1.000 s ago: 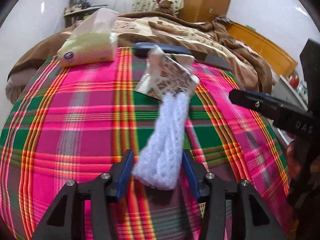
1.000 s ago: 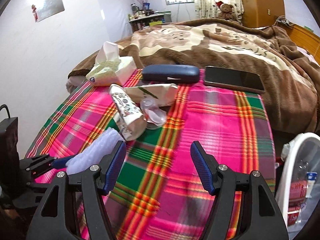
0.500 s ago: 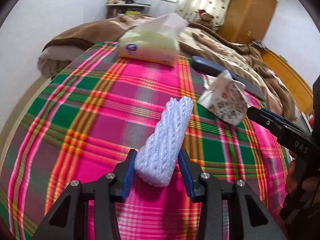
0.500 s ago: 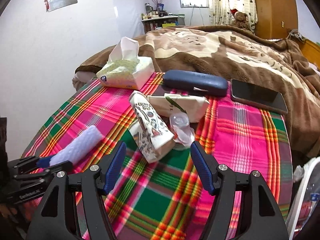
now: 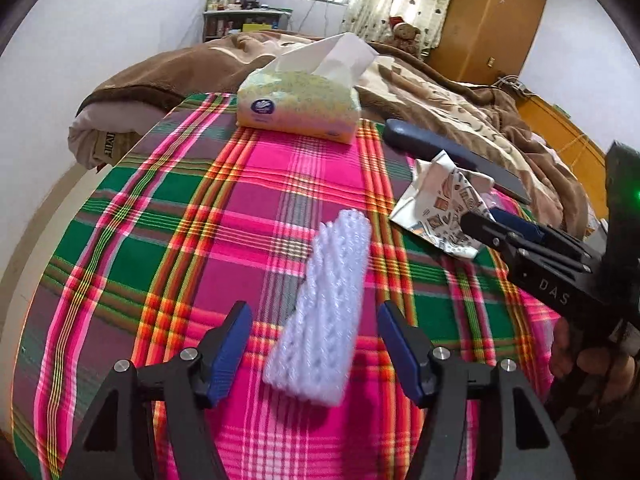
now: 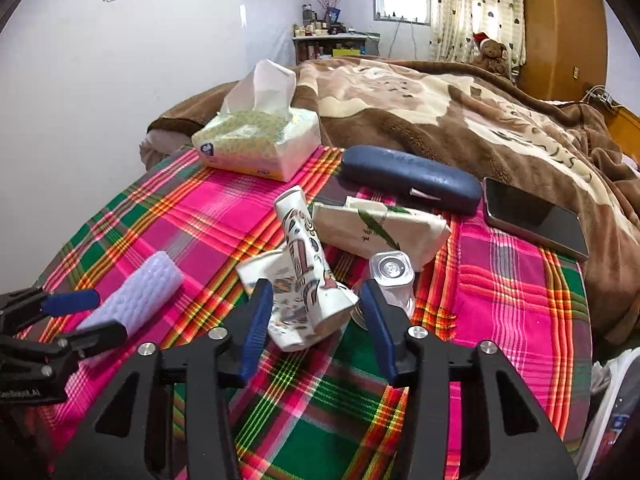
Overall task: Collect trash
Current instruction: 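Grasp the printed paper cup with the right tool while the left tool holds the foam sleeve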
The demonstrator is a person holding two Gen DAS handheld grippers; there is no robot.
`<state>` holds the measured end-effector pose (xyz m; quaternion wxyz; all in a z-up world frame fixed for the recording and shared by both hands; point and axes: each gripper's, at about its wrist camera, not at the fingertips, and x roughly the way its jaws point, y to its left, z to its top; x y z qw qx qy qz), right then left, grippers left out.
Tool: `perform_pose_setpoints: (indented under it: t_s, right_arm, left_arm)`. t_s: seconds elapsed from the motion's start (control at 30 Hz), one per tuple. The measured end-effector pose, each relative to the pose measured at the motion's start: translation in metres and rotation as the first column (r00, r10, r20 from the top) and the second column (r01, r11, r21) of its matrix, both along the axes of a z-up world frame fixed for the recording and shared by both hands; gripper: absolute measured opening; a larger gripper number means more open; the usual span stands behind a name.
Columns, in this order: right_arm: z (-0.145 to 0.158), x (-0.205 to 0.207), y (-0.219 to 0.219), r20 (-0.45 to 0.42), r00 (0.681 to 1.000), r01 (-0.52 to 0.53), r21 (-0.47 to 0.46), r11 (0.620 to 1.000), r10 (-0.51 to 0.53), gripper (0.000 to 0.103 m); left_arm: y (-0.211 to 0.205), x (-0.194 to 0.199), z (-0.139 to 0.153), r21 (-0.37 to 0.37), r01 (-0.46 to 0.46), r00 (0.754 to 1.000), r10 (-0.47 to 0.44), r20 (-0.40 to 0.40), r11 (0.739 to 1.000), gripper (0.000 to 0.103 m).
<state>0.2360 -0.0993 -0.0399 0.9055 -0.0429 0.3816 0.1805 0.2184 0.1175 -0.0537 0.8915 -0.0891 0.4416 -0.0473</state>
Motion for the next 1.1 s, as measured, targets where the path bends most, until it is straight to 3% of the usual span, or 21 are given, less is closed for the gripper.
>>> perform_pose_setpoints:
  t_s: [0.13, 0.23, 0.4, 0.6, 1.1]
  right_arm:
    - [-0.004, 0.002, 0.001, -0.021, 1.000, 0.000, -0.005, 1.000, 0.000, 0.030]
    - [-0.004, 0.002, -0.001, -0.027, 1.000, 0.000, 0.017, 1.000, 0.000, 0.029]
    - [-0.005, 0.000, -0.001, -0.037, 0.999, 0.009, 0.033, 0.999, -0.008, 0.028]
    - [-0.006, -0.002, -0.004, -0.055, 0.998, 0.026, 0.061, 0.998, -0.023, 0.028]
    - [0.010, -0.025, -0.021, -0.026, 0.998, 0.054, 0.109, 0.993, -0.051, 0.028]
  left_arm:
    - [-0.002, 0.007, -0.004, 0.014, 0.016, 1.000, -0.016, -0.014, 1.000, 0.065]
    - [-0.004, 0.011, -0.008, 0.022, 0.018, 1.000, -0.017, -0.022, 1.000, 0.065]
    - [-0.004, 0.012, -0.010, 0.034, 0.011, 1.000, -0.011, -0.018, 0.999, 0.045]
    - [0.003, 0.011, -0.010, 0.008, -0.012, 1.000, 0.012, -0.016, 1.000, 0.032]
    - [-0.007, -0.007, 0.011, -0.004, -0.008, 1.000, 0.009, 0.023, 1.000, 0.030]
